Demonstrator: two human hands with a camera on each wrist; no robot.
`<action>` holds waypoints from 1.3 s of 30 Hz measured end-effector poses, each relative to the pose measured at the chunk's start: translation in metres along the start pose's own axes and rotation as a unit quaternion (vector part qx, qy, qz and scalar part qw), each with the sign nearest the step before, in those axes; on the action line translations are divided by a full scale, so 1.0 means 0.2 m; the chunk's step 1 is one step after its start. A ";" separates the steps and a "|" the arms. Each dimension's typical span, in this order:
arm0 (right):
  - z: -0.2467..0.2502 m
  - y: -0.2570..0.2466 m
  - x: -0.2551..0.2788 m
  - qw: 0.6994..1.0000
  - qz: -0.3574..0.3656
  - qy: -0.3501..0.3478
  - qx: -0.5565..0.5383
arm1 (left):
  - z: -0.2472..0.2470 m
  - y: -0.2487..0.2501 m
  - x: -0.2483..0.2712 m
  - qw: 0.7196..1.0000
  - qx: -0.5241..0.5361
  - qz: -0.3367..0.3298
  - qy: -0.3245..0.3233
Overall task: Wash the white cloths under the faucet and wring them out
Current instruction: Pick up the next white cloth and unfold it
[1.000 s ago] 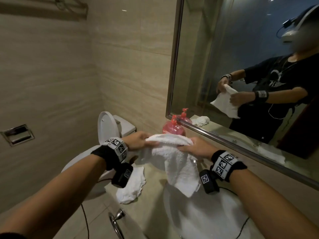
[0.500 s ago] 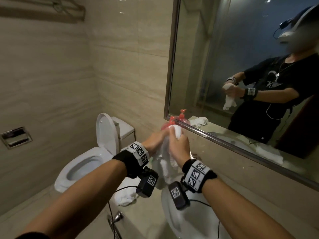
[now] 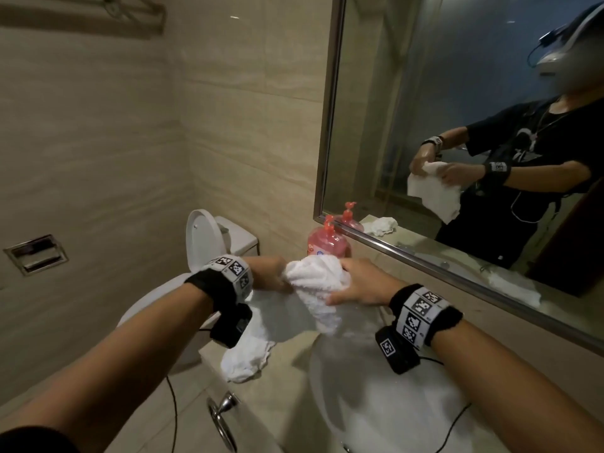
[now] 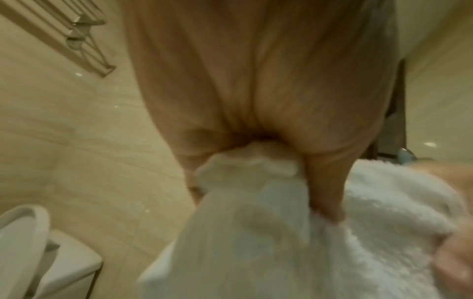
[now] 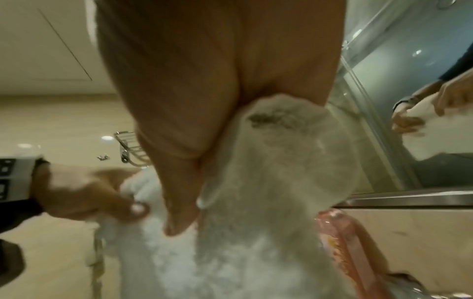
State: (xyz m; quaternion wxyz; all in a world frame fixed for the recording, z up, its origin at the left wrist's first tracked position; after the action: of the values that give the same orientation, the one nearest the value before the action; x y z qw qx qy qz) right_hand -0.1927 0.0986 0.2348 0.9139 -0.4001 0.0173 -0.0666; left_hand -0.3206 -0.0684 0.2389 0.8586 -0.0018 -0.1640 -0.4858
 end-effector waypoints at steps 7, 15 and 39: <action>0.01 0.18 0.03 0.946 -0.116 0.149 -0.262 | -0.02 0.00 -0.01 0.903 0.424 0.005 0.071; -0.19 -0.11 -0.09 0.850 -0.059 0.350 -0.390 | -0.03 0.25 -0.13 0.844 0.511 0.105 0.125; -0.12 0.10 0.02 0.990 -0.118 -0.032 0.072 | -0.03 0.01 -0.04 0.998 0.027 -0.016 0.054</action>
State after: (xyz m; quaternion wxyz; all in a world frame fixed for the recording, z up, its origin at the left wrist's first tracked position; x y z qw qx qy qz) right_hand -0.1878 0.0937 0.2051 0.9262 -0.3342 -0.0638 -0.1624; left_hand -0.3209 -0.0619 0.2307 0.8578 0.0506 -0.1308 -0.4945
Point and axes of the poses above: each hand's wrist, its own x-axis away from the middle knuckle, its own z-axis out of the back of the hand, y = z × x, the point moved 4 cm from there along -x, towards the middle knuckle, and after that the axes turned 15 degrees about -x, right-handed, at the moved point
